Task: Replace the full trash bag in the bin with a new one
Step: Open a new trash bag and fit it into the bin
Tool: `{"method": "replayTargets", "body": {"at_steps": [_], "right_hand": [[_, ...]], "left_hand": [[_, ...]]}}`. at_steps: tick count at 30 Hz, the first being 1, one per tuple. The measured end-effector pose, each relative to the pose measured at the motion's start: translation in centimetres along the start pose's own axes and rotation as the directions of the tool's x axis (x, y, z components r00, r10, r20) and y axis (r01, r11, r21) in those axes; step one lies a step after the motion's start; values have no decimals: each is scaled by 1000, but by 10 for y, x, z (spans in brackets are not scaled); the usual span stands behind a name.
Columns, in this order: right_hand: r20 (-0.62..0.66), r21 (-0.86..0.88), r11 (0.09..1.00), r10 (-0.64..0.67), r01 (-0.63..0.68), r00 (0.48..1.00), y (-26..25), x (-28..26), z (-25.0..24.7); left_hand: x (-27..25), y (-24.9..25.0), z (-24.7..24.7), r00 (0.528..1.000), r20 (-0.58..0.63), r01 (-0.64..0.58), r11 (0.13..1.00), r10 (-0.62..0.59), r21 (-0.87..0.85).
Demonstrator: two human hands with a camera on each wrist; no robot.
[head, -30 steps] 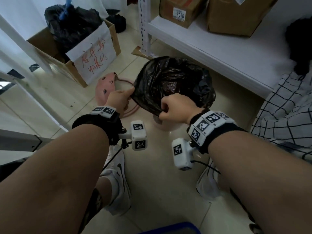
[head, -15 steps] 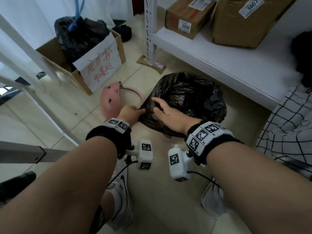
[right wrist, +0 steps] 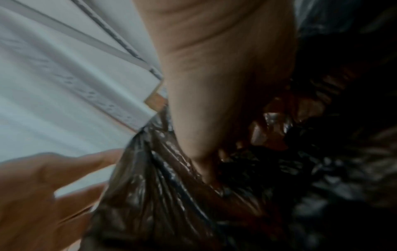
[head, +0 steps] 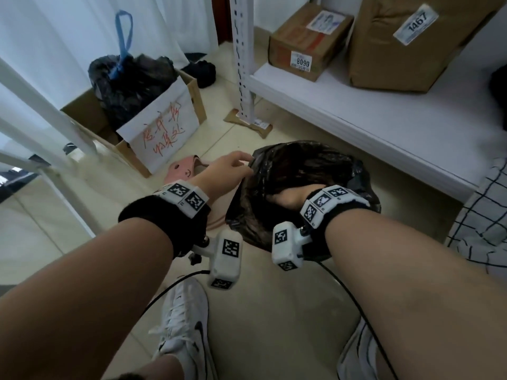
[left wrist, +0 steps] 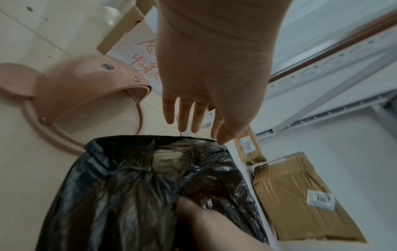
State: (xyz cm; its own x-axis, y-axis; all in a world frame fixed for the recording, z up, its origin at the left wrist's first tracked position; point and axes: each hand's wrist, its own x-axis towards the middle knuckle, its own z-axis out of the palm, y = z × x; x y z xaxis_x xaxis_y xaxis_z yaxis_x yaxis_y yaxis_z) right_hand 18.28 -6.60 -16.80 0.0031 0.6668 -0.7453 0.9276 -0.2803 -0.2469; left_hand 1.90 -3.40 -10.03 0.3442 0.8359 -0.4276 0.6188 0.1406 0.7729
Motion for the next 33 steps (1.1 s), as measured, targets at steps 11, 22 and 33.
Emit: {"method": "replayTargets", "body": {"at_steps": [11, 22, 33], "right_hand": [[-785, 59, 993, 111, -105, 610, 32, -79, -32], [-540, 303, 943, 286, -134, 791, 64, -68, -13], [-461, -497, 858, -386, 128, 799, 49, -78, -24]], "left_hand": [[21, 28, 31, 998, 63, -58, 702, 19, 710], [0, 16, 34, 944, -92, -41, 390, 316, 920], [40, -17, 109, 828, 469, -358, 355, -308, 864]]}}
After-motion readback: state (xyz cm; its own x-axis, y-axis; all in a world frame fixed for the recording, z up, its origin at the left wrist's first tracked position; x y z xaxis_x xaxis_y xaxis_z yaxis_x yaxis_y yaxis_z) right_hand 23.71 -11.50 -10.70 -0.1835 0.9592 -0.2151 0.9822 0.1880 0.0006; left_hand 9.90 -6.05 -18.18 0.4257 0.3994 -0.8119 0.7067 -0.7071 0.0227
